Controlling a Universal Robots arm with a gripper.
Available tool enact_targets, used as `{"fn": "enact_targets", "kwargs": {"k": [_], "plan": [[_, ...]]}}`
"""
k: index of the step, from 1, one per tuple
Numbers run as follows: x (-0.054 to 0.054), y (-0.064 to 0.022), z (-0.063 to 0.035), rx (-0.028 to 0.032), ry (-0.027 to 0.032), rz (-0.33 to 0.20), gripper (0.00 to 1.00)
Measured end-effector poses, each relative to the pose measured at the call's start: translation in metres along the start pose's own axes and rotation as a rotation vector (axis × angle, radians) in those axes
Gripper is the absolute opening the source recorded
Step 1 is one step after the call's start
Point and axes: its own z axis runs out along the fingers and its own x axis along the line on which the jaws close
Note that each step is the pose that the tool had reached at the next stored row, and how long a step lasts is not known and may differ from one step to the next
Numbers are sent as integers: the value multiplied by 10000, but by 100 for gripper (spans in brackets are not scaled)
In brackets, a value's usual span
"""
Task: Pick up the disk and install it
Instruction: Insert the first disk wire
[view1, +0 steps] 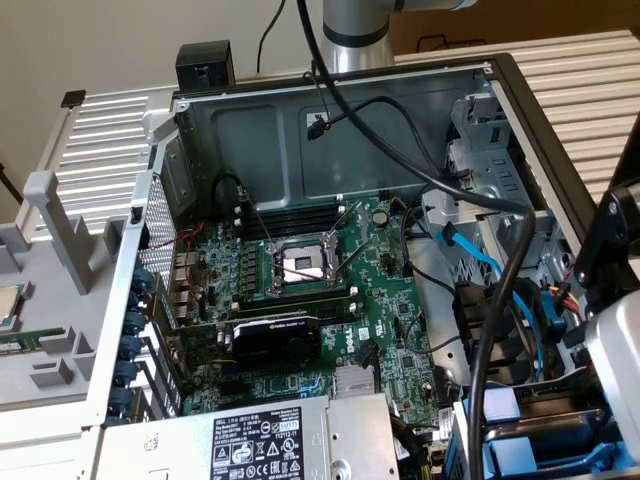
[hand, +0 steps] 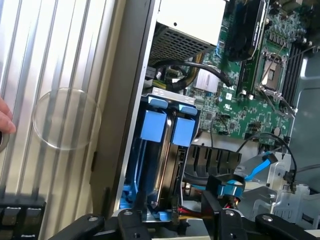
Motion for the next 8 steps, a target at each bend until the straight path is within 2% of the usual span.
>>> {"fn": "enact_targets", "kwargs": {"k": [2, 4, 5, 7, 8], "plan": [[4, 1, 7, -22, -125, -109, 55], [10, 3, 5, -16, -253, -158, 55], [13, 4, 7, -9, -292, -161, 55], [14, 3, 9, -10, -296, -164, 55], [17, 4, 13, -1, -340, -164, 55]]}}
